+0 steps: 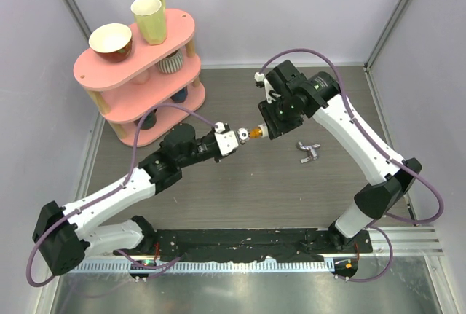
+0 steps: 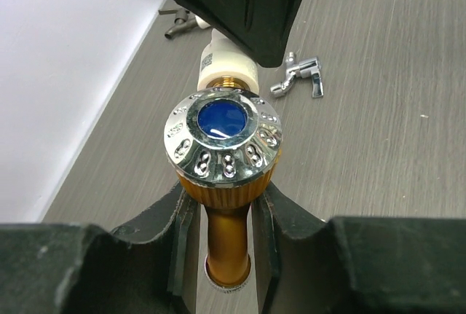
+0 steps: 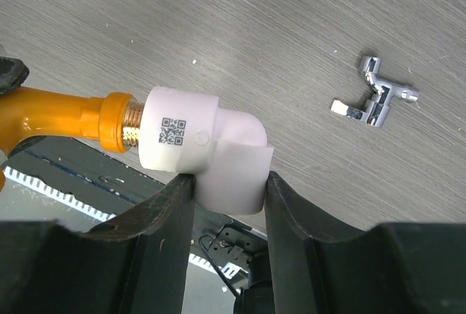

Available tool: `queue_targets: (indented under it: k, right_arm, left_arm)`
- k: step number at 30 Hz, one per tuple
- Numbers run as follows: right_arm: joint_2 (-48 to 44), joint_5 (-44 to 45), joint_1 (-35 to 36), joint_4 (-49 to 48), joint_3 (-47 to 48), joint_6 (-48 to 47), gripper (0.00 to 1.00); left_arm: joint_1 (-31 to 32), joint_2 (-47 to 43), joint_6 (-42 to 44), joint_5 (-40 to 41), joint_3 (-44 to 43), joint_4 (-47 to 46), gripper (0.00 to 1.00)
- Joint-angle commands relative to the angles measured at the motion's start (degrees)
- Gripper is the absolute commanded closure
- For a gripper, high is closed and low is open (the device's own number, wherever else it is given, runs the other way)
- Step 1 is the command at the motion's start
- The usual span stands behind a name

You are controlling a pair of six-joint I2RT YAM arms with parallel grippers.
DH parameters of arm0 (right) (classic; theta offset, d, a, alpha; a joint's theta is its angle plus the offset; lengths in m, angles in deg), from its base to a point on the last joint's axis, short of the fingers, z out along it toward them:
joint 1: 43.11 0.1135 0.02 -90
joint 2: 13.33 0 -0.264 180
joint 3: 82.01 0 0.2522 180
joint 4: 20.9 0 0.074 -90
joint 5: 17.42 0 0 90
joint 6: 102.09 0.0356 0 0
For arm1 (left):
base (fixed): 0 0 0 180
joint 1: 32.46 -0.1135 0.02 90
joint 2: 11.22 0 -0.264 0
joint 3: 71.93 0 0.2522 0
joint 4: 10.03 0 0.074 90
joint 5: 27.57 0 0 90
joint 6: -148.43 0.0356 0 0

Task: Install the water faucets

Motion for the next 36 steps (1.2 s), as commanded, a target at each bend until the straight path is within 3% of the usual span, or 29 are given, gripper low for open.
queue_targets:
  k: [1,6,10,16,22,28,36]
  right_arm:
    - [-0.1,-7.7,0.8,-8.8,4.5,2.2,0.99]
    - [-0.1,-7.7,0.3,-9.1,4.6,2.4,0.95]
    - [-0.4,-7.5,0.0,-9.4,4.6,2.8,0.79]
    - [-1.1,-6.8,-0.2,-10.4,4.1,3.5,0.45]
    - [-2.4,-5.7,-0.4,-12.1,3.6,3.7,0.26]
    - [-7.3,-3.5,-0.7,-18.9,0.3,3.7,0.19]
    - [-20.9,-9.2,-4.6,-43.3,-23.7,-0.3,0.2]
  left_arm:
    - [3.2,-0.1,4.2,0.0,-0.7,3.0,1.0]
    - [3.2,0.3,-1.0,3.4,1.0,-1.5,1.0]
    - [2.1,0.7,-11.4,5.8,3.3,-7.9,1.0]
    - [-0.3,1.7,-25.6,5.2,7.4,-17.1,1.0]
    - [-5.9,2.4,-37.5,1.1,11.3,-25.6,1.0]
    - [-10.1,3.8,-45.9,-2.7,13.4,-31.6,1.0]
    - [-17.2,6.7,-64.2,-5.7,14.8,-41.7,1.0]
